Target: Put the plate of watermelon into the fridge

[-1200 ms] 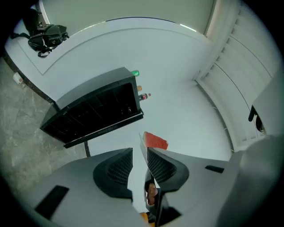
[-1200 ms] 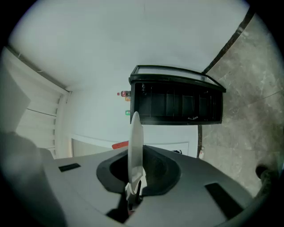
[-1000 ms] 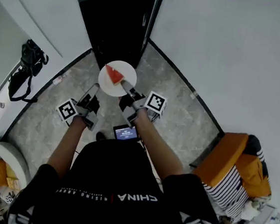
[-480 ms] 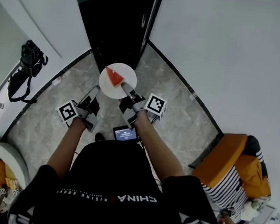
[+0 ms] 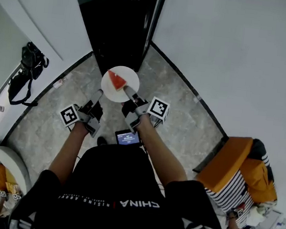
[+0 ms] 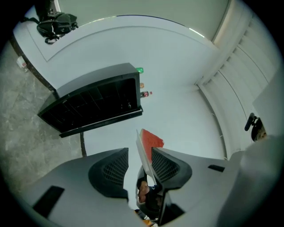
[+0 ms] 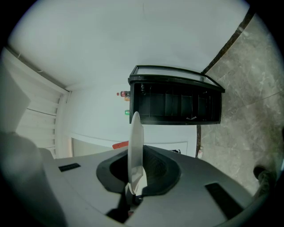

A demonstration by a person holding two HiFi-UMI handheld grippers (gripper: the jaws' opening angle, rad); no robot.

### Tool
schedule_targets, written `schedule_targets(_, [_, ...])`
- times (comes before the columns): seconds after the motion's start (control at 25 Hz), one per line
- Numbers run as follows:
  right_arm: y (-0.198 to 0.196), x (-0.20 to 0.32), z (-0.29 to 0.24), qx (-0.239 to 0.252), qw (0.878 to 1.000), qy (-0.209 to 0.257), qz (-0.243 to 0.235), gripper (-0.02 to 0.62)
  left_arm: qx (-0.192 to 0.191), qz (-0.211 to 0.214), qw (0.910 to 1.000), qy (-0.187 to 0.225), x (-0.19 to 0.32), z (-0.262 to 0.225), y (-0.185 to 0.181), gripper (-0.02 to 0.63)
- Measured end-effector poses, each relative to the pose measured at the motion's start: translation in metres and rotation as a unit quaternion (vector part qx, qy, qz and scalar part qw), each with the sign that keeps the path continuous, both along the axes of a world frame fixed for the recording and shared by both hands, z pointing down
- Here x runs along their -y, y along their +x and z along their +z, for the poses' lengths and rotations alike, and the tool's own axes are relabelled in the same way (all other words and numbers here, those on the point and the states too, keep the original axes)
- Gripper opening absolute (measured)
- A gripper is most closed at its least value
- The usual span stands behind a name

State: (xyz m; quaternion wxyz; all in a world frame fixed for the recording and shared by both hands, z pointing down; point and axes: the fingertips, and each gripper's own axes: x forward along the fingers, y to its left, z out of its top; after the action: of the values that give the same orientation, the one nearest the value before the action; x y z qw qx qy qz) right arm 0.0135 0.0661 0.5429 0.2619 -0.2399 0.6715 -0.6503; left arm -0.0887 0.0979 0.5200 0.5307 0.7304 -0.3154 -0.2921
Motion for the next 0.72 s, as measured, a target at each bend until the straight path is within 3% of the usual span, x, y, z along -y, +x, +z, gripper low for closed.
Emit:
schedule_targets(0.56, [-0.008, -0.007, 0.005, -0.001, 1.0, 0.001, -0.025, 0.031, -0.004, 0.02, 0.9997, -0.011, 0.004, 0.003, 0.026, 0.142])
schedule_targets(0.72, [-0.003, 0.0, 0.011, -0.002, 1.0, -0.005, -0.025, 0.031, 0.002, 0.007, 0.9998, -0.019, 0.012, 0.007, 0.03, 0.081])
